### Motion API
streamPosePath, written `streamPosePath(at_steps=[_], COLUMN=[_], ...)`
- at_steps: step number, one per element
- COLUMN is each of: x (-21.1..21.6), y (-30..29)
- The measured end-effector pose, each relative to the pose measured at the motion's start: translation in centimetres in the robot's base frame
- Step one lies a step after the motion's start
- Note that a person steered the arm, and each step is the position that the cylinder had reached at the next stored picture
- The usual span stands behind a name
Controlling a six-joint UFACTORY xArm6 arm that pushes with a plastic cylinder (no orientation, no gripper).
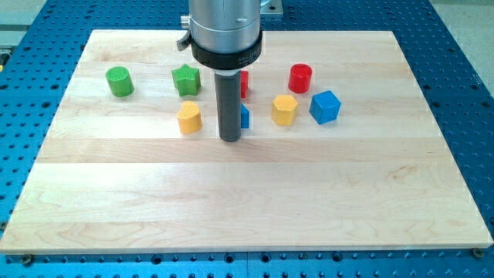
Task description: Move the cube horizontally to the red circle
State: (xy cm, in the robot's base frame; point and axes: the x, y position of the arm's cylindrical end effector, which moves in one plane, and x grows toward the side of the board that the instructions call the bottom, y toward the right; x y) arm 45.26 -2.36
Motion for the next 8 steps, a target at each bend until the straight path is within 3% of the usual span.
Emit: streamPosePath(at_steps=[2, 4, 5, 6, 8], x=[1.1, 1.3, -0.1, -3.5, -5.8], y=[0.7, 8.5, 13.5, 14.5, 17.2])
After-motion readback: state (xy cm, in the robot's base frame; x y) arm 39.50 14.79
